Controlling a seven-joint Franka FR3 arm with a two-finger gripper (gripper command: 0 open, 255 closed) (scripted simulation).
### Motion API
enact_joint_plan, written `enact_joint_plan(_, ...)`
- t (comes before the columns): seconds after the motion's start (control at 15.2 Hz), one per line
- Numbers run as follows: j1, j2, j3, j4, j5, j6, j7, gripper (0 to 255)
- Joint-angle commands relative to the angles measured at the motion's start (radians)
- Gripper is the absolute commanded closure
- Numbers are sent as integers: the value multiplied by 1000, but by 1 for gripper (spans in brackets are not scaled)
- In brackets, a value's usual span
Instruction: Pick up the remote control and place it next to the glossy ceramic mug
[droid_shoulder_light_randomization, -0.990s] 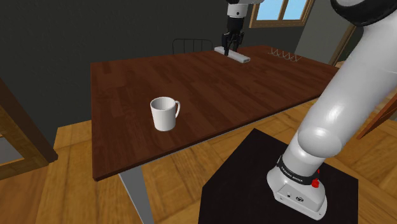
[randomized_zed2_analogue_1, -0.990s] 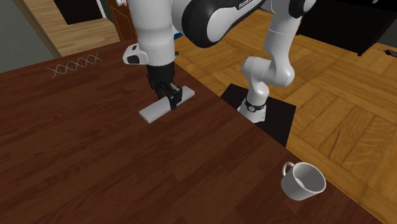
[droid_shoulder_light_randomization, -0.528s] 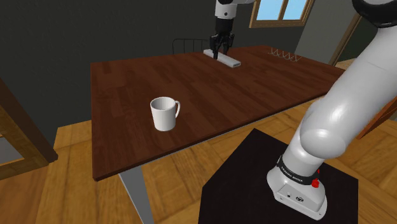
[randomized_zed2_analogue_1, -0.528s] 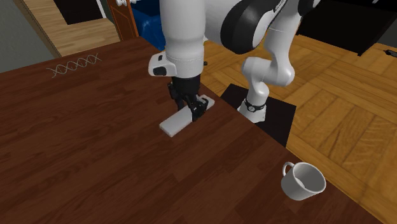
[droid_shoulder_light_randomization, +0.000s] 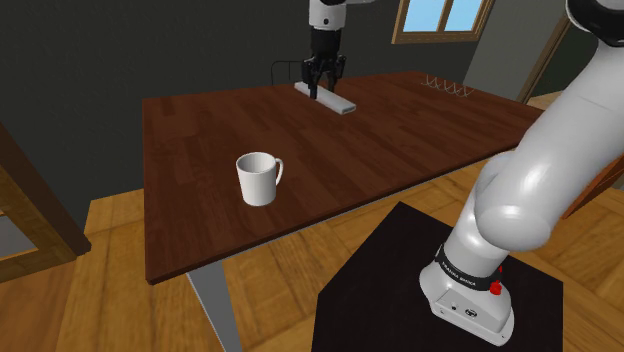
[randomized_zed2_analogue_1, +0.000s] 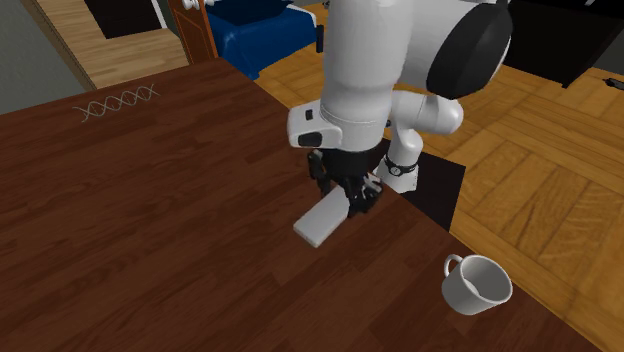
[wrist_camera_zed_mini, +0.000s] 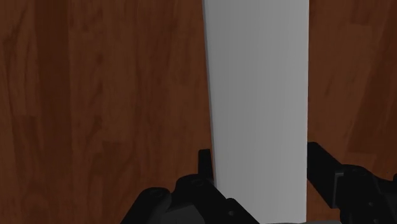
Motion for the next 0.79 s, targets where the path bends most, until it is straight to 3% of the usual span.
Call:
enact_joint_plan(0.0, 20, 2, 28, 2, 5, -1, 49, 255)
enact_joint_plan(0.73, 132, 100, 177, 108, 32, -17, 301, 255)
